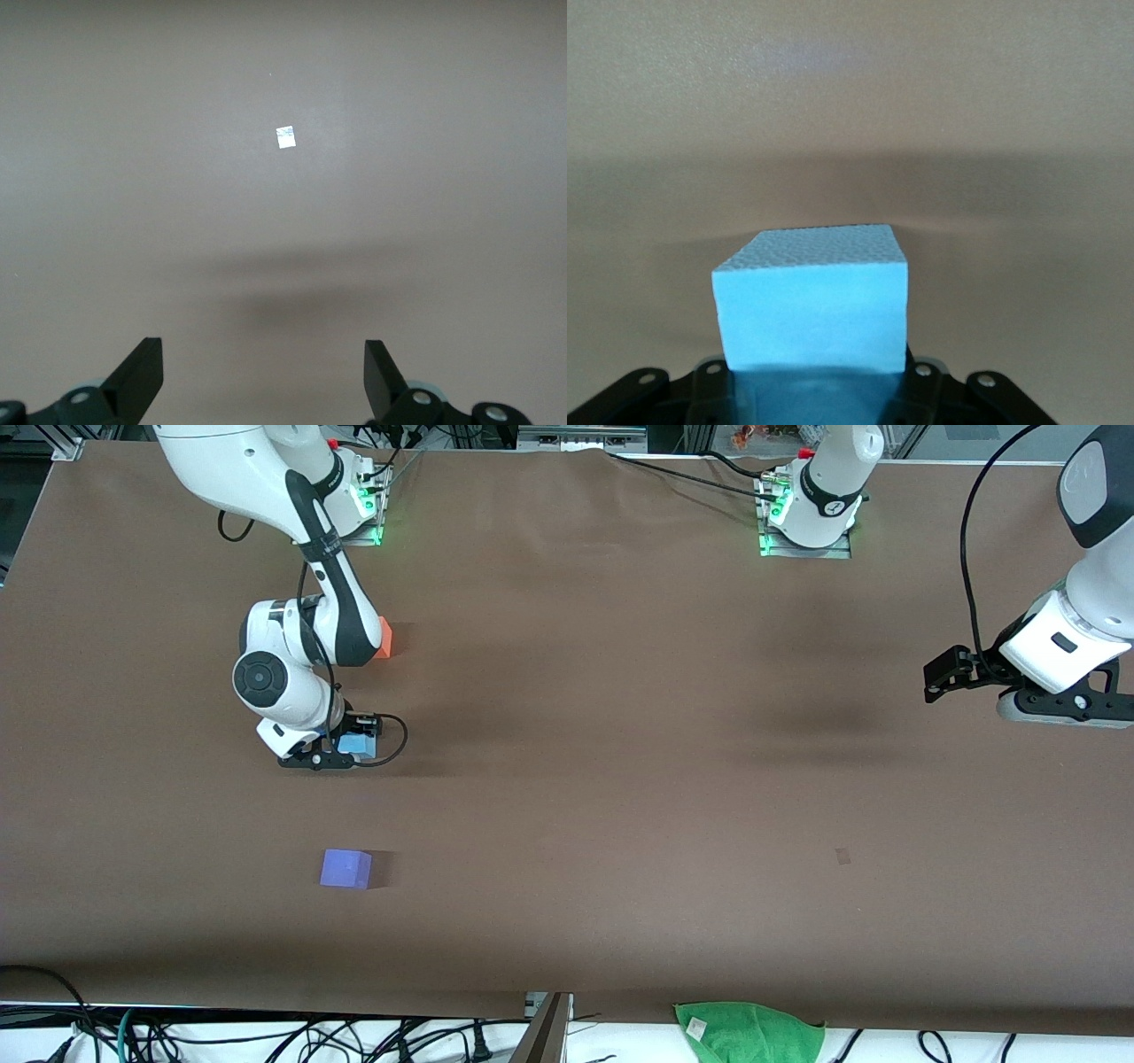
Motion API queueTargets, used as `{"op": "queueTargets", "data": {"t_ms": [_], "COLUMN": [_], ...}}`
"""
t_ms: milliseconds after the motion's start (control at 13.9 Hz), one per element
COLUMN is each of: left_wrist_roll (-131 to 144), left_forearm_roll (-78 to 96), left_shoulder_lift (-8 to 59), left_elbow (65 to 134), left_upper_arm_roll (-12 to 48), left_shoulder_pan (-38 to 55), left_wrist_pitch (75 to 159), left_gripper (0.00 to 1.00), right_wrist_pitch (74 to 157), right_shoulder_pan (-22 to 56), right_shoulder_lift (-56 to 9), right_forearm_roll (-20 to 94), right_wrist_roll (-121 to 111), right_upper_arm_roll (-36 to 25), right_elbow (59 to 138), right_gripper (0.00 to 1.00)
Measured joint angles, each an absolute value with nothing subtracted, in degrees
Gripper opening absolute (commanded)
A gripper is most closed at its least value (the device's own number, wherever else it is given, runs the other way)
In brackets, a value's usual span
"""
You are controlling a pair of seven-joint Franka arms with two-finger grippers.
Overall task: Place blue block between orange and purple blocks
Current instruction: 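Carry the blue block with the right gripper between orange and purple blocks, then open the right gripper and raise it away from the blue block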
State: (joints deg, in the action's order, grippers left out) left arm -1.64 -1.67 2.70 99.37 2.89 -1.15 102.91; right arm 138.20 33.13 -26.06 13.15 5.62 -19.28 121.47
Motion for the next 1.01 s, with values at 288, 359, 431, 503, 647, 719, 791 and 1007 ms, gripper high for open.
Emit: {"op": "queueTargets", "data": {"t_ms": [288, 359, 431, 503, 647, 719, 791, 1007], "left_wrist_roll": [-1.53, -1.52, -1.51, -1.51, -1.49, -1.49, -1.49, -1.47], "left_forearm_roll": [-1.67, -1.67, -1.67, -1.67, -1.67, -1.67, -1.67, -1.67], "left_shoulder_lift": [2.70, 2.70, 2.70, 2.70, 2.72, 2.82, 2.99, 3.64], "left_elbow": [99.37, 99.35, 99.34, 99.33, 99.29, 99.16, 98.93, 98.36], "left_upper_arm_roll": [2.89, 2.89, 2.89, 2.90, 2.90, 2.90, 2.92, 2.95], "left_shoulder_pan": [-1.15, -1.14, -1.14, -1.14, -1.14, -1.13, -1.11, -1.08], "left_wrist_pitch": [102.91, 102.91, 102.91, 102.91, 102.91, 102.91, 102.91, 102.91], "left_gripper": [1.00, 1.00, 1.00, 1.00, 1.00, 1.00, 1.00, 1.00], "right_wrist_pitch": [138.89, 138.90, 138.90, 138.92, 139.03, 138.33, 135.86, 121.28], "right_shoulder_pan": [33.13, 33.13, 33.13, 33.13, 33.13, 33.14, 33.15, 33.25], "right_shoulder_lift": [-25.98, -25.99, -26.01, -26.02, -25.92, -25.60, -24.88, -20.79], "right_forearm_roll": [13.69, 13.90, 14.18, 14.40, 14.52, 14.64, 14.72, 14.73], "right_wrist_roll": [5.62, 5.62, 5.62, 5.62, 5.62, 5.62, 5.62, 5.67], "right_upper_arm_roll": [-19.27, -19.27, -19.27, -19.27, -19.27, -19.28, -19.35, -21.47], "right_elbow": [121.04, 121.04, 121.04, 121.04, 120.28, 118.93, 116.86, 107.32], "right_gripper": [0.25, 0.63, 1.00, 1.00, 1.00, 1.00, 1.00, 1.00]}}
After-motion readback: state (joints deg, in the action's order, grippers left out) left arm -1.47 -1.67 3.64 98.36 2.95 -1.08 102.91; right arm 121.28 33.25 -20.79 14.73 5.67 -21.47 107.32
